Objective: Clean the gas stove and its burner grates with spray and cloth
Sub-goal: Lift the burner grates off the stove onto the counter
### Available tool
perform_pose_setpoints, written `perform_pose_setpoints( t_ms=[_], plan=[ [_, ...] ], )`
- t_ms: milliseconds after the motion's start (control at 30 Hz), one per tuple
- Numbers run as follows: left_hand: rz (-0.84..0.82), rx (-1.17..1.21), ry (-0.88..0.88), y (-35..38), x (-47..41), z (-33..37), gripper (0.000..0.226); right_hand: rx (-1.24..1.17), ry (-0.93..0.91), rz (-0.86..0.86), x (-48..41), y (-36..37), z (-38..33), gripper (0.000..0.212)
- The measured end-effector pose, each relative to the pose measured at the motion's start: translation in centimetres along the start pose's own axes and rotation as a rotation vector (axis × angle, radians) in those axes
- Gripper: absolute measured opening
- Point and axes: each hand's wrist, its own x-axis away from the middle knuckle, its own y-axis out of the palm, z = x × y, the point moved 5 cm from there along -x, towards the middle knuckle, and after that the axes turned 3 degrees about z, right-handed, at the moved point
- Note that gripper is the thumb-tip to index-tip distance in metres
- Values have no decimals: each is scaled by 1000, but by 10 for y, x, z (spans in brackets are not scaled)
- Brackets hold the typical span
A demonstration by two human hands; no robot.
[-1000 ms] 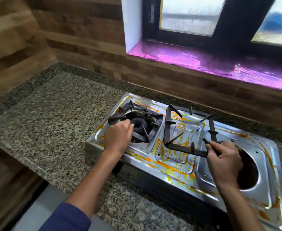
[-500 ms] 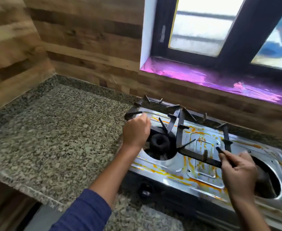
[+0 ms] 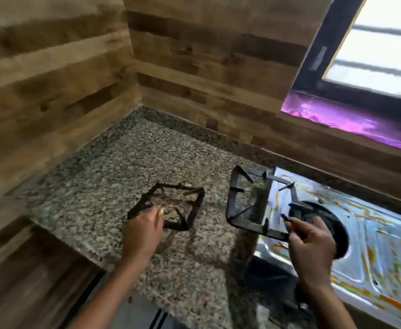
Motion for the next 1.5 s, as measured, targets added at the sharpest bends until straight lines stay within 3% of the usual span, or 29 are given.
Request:
perform_pose_setpoints(
  t_ms=[167,367,800,1000,1167,1300,1500],
  plan=[
    [-21,9,-166,7,11,-68,23,100,-100,-146,0,71,-38,24],
    [-54,-8,-253,24,13,-94,21,193,-119,-317,17,126,-60,20],
    [-228,-78,-248,58,18,-92,14,297,6,-509,58,183,-41,12],
    [-325,-181,-227,57,23,-89,25,386,-33,-620,66,187,-36,12],
    [-325,-187,-287,50,22,-86,29,427,-24,-710,62,180,-44,36],
    [-258,-160,-383,37,20,-72,42,225,-65,-592,53,142,-63,43],
    [-182,131,-100,24,19,60,46,-133,-52,-261,37,21,-38,34]
  ],
)
